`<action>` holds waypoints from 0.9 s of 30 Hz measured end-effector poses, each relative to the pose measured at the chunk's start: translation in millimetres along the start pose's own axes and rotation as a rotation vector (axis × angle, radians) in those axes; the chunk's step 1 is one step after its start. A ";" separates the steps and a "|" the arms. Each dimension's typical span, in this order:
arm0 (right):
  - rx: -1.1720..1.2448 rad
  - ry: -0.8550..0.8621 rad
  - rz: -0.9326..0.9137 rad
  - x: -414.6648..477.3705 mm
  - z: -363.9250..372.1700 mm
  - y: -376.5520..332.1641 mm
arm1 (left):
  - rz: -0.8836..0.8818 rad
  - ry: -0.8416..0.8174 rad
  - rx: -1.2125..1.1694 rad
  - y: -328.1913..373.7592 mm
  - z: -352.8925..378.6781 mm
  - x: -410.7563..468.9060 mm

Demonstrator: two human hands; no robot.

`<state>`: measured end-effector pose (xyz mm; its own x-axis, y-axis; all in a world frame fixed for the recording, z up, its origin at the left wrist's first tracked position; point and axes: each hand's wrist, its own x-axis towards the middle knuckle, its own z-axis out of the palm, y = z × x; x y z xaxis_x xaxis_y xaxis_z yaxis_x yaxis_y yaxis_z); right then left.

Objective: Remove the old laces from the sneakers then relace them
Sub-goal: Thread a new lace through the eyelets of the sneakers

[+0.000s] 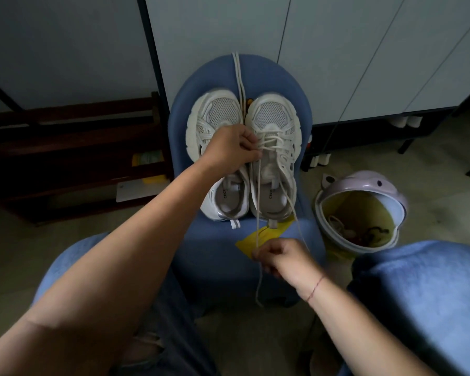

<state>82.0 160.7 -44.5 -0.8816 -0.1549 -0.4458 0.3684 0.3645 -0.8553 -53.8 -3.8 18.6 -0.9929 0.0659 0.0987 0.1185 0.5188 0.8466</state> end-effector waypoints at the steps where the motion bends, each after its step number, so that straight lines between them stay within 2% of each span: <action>1: 0.000 -0.001 -0.012 -2.1 0.5 2.8 | 0.000 0.000 0.000 -0.1 0.0 0.0; 9: -0.058 -0.094 -0.105 -9.4 -7.7 -15.2 | -0.007 0.011 0.010 1.7 2.4 -2.8; 12: -0.006 -0.010 -0.181 -15.0 -22.3 -31.4 | 0.096 -0.012 0.041 16.0 4.2 -11.8; 14: 0.034 0.055 -0.242 -15.5 -32.4 -41.9 | 0.215 -0.104 0.082 33.5 6.8 -23.4; 16: 0.067 0.107 -0.278 -13.7 -42.4 -50.3 | 0.302 -0.271 0.058 46.4 11.3 -37.6; 19: 0.060 0.133 -0.300 -8.7 -57.2 -57.9 | 0.282 -0.445 0.121 53.1 16.9 -55.6; 22: 0.099 0.076 -0.308 -9.3 -70.6 -61.2 | 0.284 -0.414 0.251 52.6 15.4 -56.5; 24: 0.129 0.038 -0.309 -11.3 -80.0 -60.4 | 0.291 -0.361 0.245 52.4 7.3 -53.1; 27: 0.142 0.068 -0.316 -12.5 -93.7 -55.6 | 0.201 -0.229 0.168 47.7 -8.2 -44.3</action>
<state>44.9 228.5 33.4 -0.9745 -0.1767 -0.1384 0.1069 0.1765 -0.9785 -4.2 11.1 58.9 -0.9252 0.3604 0.1188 0.3296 0.6081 0.7222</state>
